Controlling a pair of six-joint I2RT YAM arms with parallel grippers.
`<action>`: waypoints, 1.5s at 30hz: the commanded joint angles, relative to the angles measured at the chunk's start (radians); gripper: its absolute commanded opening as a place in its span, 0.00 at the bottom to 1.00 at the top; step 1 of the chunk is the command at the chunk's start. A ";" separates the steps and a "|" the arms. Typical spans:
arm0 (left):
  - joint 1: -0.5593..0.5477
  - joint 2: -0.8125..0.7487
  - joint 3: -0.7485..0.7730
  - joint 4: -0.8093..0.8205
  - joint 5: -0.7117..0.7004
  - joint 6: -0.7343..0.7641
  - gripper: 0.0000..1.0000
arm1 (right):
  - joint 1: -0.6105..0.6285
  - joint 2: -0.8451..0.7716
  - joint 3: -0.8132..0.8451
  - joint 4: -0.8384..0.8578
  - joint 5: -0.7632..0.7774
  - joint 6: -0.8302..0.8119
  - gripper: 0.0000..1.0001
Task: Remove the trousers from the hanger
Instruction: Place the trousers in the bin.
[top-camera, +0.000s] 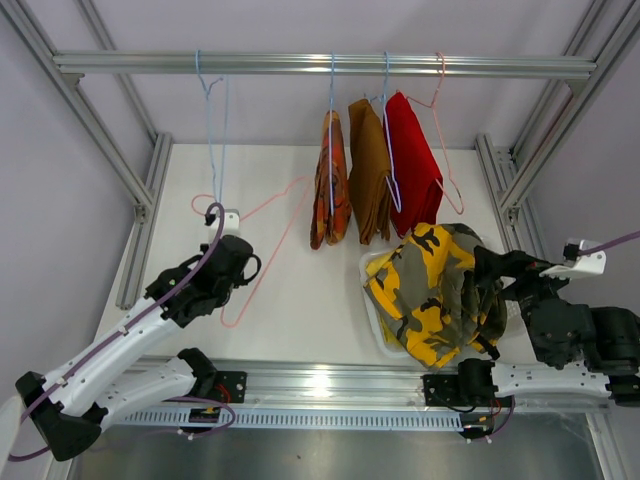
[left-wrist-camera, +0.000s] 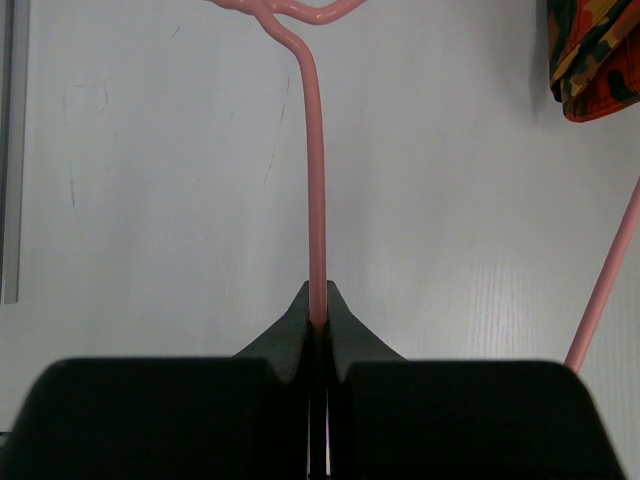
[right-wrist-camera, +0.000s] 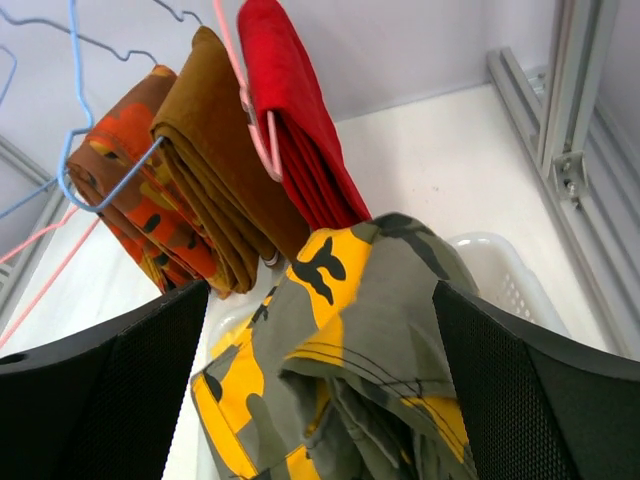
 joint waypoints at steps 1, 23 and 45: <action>0.000 -0.022 -0.010 0.034 0.006 0.010 0.00 | -0.004 0.074 0.002 0.364 -0.011 -0.402 0.99; -0.016 -0.067 -0.023 0.047 0.029 0.016 0.00 | -0.373 0.282 -0.210 0.085 -0.340 0.258 0.76; -0.046 -0.088 -0.030 0.037 0.016 0.016 0.01 | -0.901 0.308 -0.326 0.383 -0.835 0.000 0.99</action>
